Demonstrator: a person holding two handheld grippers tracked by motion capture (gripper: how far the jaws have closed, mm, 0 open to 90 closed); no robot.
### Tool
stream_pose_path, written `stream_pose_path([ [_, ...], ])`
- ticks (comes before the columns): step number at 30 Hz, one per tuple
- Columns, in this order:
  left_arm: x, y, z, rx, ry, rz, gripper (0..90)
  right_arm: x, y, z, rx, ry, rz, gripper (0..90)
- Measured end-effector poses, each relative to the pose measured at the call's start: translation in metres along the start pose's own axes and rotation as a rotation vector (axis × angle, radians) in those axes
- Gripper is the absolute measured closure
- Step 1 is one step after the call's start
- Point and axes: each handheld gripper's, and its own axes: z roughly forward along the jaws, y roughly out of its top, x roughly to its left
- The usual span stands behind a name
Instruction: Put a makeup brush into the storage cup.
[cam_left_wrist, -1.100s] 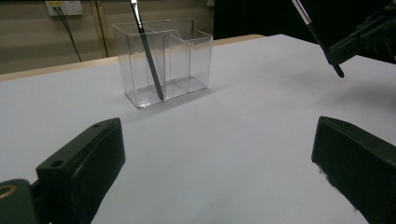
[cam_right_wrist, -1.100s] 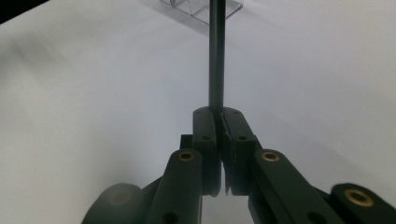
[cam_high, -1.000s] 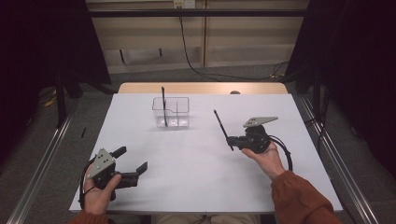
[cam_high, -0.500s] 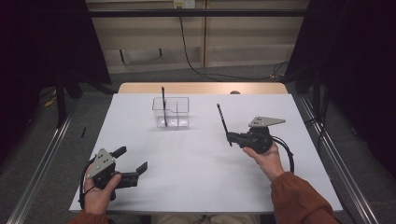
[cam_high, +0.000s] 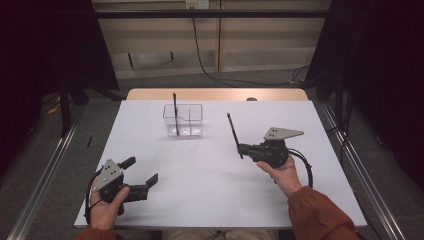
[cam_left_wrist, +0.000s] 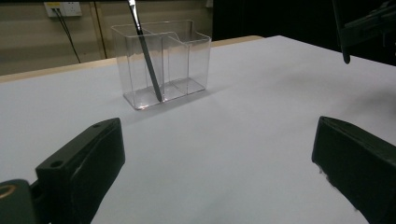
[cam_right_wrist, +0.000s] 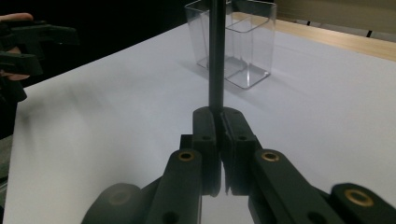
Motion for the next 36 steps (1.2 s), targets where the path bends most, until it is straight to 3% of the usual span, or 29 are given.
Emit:
stream_pose_path([
  [8,-0.002,0.000,0.000,0.003,0.000,0.003,2.5,0.015,0.000,0.007,-0.002,0.052,-0.013,84.9],
  [17,-0.006,0.004,0.002,-0.031,0.000,-0.011,2.5,0.031,-0.001,0.014,-0.005,0.092,-0.034,84.8],
  [27,-0.014,0.011,0.014,-0.018,-0.043,-0.003,3.2,0.036,0.000,0.015,-0.024,0.116,-0.029,84.8],
  [31,-0.018,0.020,0.018,-0.029,-0.083,-0.025,3.6,0.034,0.000,0.015,-0.033,0.114,-0.027,84.8],
  [33,-0.020,0.025,0.020,-0.031,-0.073,0.004,3.6,0.033,0.001,0.015,-0.038,0.114,-0.024,84.8],
  [36,-0.023,0.030,0.025,-0.039,-0.086,0.003,3.6,0.033,0.001,0.015,-0.040,0.114,-0.023,84.8],
])
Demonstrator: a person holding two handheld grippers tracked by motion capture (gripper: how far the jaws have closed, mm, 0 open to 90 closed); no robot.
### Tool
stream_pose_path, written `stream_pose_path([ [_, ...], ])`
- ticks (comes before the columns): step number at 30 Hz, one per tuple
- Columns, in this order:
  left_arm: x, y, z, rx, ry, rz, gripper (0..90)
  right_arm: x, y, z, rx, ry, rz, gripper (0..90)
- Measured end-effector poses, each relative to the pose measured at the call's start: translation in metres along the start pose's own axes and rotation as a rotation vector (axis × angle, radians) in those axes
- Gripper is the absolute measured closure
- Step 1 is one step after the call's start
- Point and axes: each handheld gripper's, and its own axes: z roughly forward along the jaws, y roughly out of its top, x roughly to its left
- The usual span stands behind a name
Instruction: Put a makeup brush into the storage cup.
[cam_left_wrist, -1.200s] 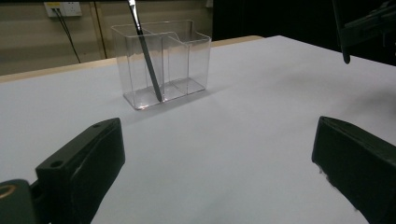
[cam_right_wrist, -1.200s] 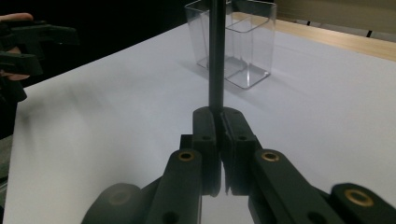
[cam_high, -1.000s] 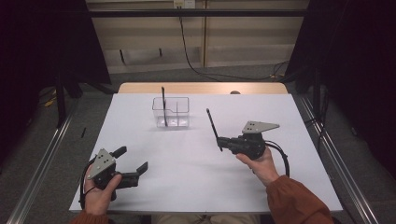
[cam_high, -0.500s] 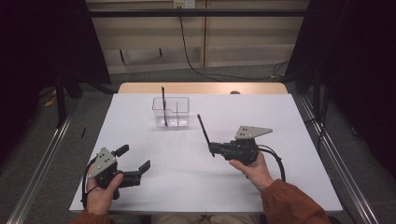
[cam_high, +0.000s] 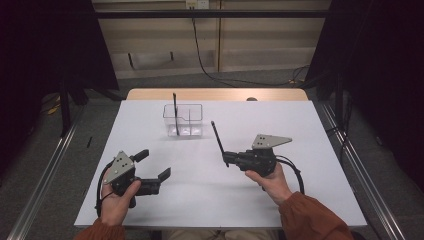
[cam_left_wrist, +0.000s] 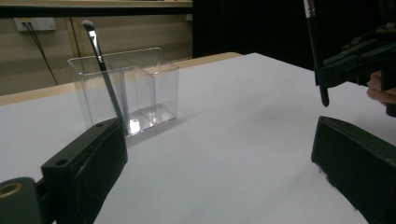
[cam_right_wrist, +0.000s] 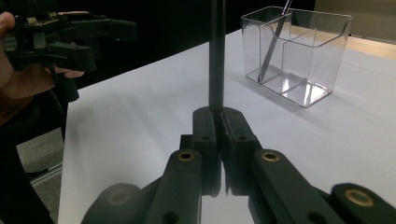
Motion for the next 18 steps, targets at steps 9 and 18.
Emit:
stream_pose_path([
  [9,-0.018,0.015,0.022,-0.001,-0.053,0.051,3.5,0.000,-0.001,0.005,0.004,0.010,-0.004,84.8],
  [18,-0.032,0.027,0.047,0.035,-0.116,0.047,3.5,0.001,-0.002,0.004,0.002,0.014,-0.009,84.8],
])
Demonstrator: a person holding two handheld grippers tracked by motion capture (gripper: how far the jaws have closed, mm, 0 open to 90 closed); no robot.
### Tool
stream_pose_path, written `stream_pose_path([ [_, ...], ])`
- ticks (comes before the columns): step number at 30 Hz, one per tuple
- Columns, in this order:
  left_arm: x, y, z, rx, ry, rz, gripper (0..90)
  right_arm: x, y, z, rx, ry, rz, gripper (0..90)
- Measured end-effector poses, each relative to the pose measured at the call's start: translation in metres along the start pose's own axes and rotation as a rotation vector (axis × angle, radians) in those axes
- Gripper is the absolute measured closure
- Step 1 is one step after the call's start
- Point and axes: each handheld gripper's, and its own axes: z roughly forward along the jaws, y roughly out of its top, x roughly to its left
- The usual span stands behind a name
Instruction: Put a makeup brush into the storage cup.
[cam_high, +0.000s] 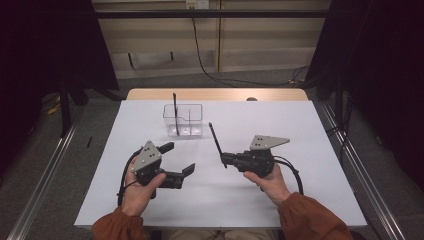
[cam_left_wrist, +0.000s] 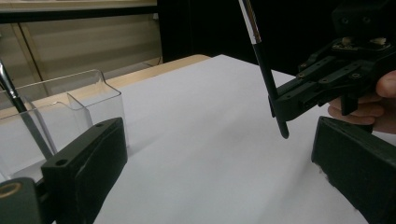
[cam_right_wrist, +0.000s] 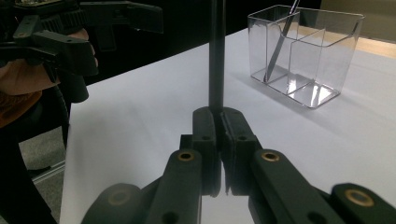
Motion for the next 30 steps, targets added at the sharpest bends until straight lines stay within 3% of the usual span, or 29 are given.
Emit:
stream_pose_path([
  [9,-0.010,0.014,0.018,-0.005,-0.041,0.027,2.4,0.000,0.000,-0.002,-0.008,0.000,0.005,84.8],
  [14,-0.012,0.020,0.028,-0.014,-0.056,0.013,2.6,0.000,0.001,-0.002,-0.008,0.000,-0.001,84.8],
  [30,-0.017,0.034,0.052,-0.045,-0.052,0.024,10.3,0.002,0.000,-0.002,-0.008,0.003,-0.008,84.8],
])
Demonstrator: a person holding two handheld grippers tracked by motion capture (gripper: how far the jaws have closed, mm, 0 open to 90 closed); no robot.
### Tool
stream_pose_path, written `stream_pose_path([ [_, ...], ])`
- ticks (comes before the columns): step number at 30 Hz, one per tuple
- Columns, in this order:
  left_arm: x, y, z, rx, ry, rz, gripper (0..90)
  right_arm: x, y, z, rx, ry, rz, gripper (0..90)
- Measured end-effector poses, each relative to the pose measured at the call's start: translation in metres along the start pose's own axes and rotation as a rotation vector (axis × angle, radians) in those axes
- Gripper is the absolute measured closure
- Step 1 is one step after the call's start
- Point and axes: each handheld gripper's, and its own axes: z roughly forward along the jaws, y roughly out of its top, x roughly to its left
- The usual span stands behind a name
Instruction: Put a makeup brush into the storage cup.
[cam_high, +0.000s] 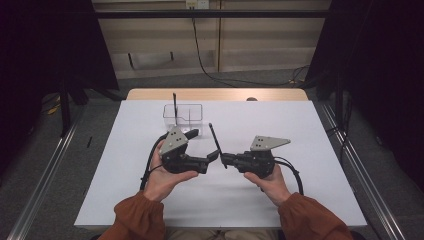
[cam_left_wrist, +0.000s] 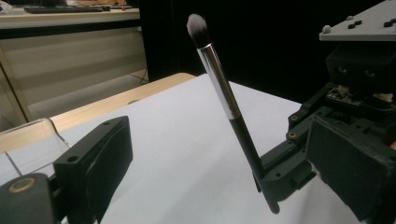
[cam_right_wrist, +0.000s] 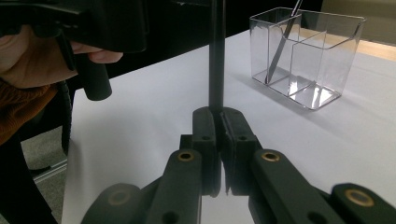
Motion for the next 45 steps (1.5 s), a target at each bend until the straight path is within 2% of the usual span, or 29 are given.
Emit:
stream_pose_path([
  [4,0.001,0.000,0.006,-0.001,-0.012,-0.013,21.0,0.001,0.000,0.001,0.006,0.007,-0.002,84.8],
  [6,0.001,0.000,0.008,-0.001,-0.004,-0.014,24.9,0.001,0.000,0.001,0.008,0.007,-0.003,84.8],
  [10,0.002,0.002,0.009,0.004,-0.023,-0.041,40.7,0.000,-0.001,0.001,0.007,0.002,-0.002,84.7],
  [11,0.003,0.002,0.009,0.003,-0.044,-0.057,48.6,0.000,-0.001,0.001,0.006,0.002,0.000,84.8],
  [13,0.003,0.003,0.011,0.018,-0.041,-0.052,52.1,0.000,0.000,0.000,0.005,0.002,-0.002,84.7],
  [14,0.003,0.003,0.011,0.023,-0.053,-0.060,55.5,0.000,0.000,0.000,0.004,0.001,-0.001,84.8],
  [18,0.002,0.004,0.012,0.020,-0.048,-0.066,65.5,0.000,-0.001,0.000,0.000,-0.007,0.000,84.8],
  [20,0.002,0.004,0.013,0.019,-0.061,-0.071,69.8,0.000,-0.001,0.000,0.002,-0.007,0.000,84.8],
  [29,0.000,0.003,0.012,0.023,-0.087,-0.094,78.8,0.001,-0.005,0.004,0.019,0.000,-0.002,84.8],
  [37,0.000,0.003,0.013,0.018,-0.133,-0.114,81.9,0.002,-0.006,0.005,0.019,0.006,-0.005,84.6],
  [45,-0.003,0.002,0.015,0.022,-0.149,-0.117,83.9,0.002,-0.007,0.007,0.026,0.008,-0.007,84.2],
])
